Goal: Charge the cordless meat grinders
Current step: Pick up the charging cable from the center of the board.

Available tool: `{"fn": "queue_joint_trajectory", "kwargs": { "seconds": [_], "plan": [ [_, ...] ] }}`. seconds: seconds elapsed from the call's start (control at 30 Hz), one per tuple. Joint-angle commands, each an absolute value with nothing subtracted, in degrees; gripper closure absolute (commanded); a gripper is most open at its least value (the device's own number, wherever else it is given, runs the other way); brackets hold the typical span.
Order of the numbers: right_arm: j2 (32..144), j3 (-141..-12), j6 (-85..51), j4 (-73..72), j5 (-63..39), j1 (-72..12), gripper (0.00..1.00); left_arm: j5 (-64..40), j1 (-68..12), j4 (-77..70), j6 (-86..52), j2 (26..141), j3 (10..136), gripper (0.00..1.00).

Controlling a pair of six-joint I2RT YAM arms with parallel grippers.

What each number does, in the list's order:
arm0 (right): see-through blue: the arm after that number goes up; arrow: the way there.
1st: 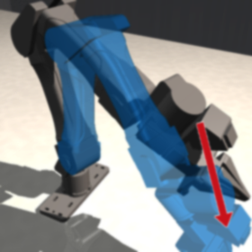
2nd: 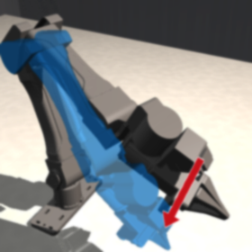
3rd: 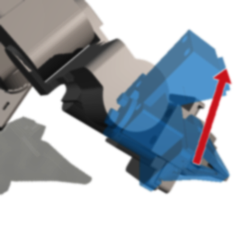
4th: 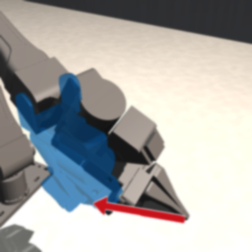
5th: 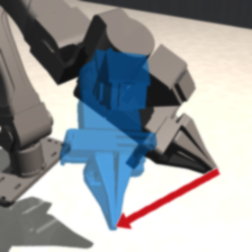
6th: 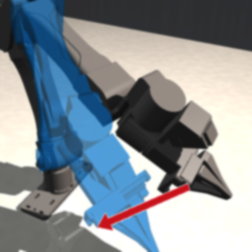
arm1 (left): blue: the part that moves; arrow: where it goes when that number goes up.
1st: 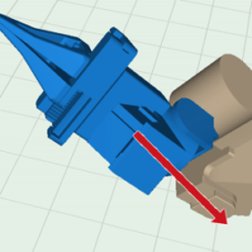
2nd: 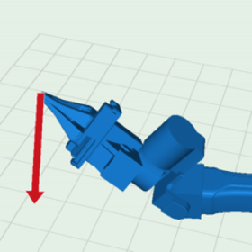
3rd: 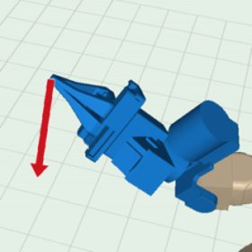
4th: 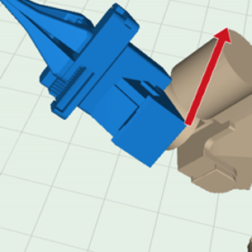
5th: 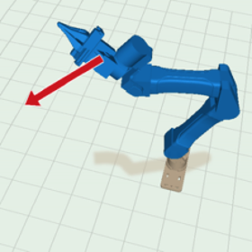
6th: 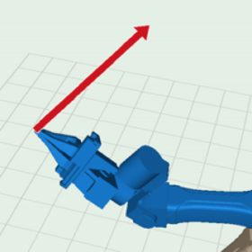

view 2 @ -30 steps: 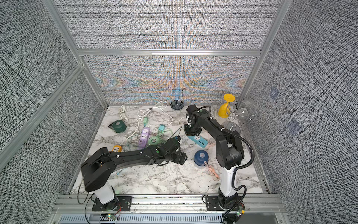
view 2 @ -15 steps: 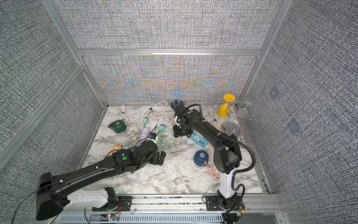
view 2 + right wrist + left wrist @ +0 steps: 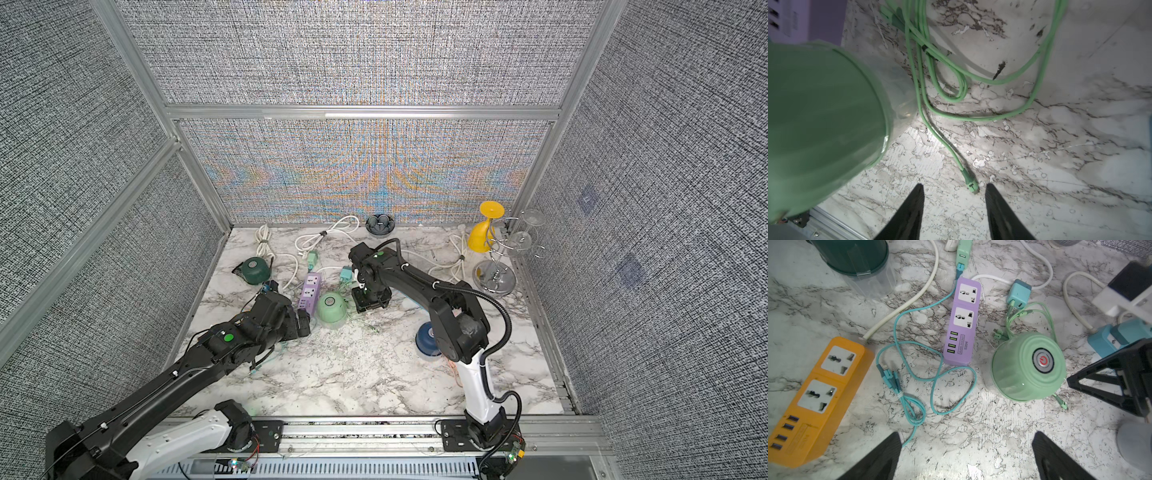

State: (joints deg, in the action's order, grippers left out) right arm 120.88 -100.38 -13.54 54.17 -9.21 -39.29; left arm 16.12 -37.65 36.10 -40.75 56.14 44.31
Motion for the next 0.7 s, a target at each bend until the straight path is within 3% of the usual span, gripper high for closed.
{"fn": "queue_joint_trajectory", "kwargs": {
  "seconds": [0.0, 0.53, 0.67],
  "plan": [
    [121.34, -99.1, -12.19, 54.51, -9.41, -40.22, 0.58, 13.0, -36.92, 33.89, -40.63, 55.76, 43.36, 0.01],
    [126.13, -99.14, -9.58, 53.07, -7.86, -41.31, 0.59, 10.9, -35.87, 32.27, -41.66, 54.18, 41.03, 0.01],
    [126.93, -99.53, -9.49, 53.17, -6.96, -41.65, 0.68, 10.64, -35.86, 32.13, -41.86, 54.09, 40.89, 0.01]
  ]
}}
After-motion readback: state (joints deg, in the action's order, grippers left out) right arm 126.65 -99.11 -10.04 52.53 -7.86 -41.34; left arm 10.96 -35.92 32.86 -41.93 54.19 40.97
